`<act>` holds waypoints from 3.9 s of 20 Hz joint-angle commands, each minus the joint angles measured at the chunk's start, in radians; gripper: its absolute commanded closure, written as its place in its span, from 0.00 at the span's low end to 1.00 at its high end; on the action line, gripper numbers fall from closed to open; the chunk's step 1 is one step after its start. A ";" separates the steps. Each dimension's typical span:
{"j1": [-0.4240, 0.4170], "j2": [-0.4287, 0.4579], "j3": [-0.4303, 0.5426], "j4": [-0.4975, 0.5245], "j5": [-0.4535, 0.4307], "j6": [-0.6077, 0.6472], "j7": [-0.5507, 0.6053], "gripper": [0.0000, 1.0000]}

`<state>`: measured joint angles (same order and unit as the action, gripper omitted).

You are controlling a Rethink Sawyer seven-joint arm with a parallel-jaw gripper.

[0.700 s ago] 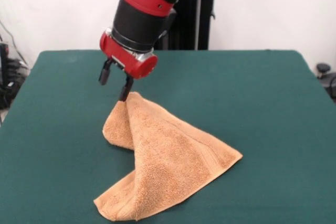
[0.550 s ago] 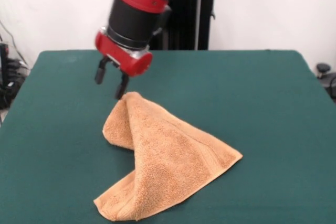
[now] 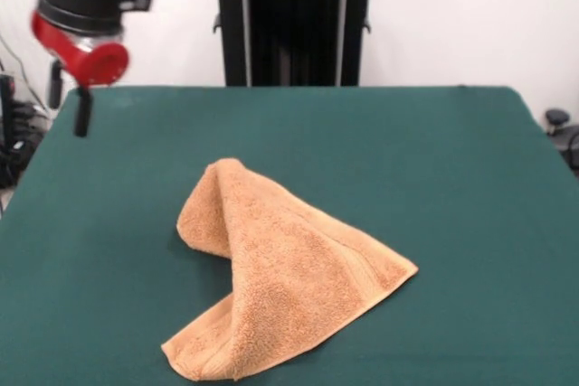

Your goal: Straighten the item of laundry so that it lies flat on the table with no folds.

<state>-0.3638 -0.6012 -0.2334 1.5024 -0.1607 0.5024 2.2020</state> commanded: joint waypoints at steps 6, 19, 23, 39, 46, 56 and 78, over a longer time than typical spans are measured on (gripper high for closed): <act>0.093 0.053 0.199 -0.092 -0.054 0.225 -0.121 0.00; -0.012 -0.079 0.207 0.010 -0.102 0.281 -0.283 0.00; -0.073 -0.126 0.229 0.076 -0.143 0.231 -0.311 0.00; 0.130 0.085 0.155 -0.039 -0.131 0.132 0.216 0.00; 0.228 0.170 0.067 -0.133 -0.088 0.149 0.329 0.00; 0.328 0.250 -0.020 -0.264 0.039 0.252 0.410 0.00; 0.428 0.397 -0.134 -0.393 0.227 0.255 0.513 0.00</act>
<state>0.0323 -0.2344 -0.3806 1.1158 -0.0012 0.6815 2.4469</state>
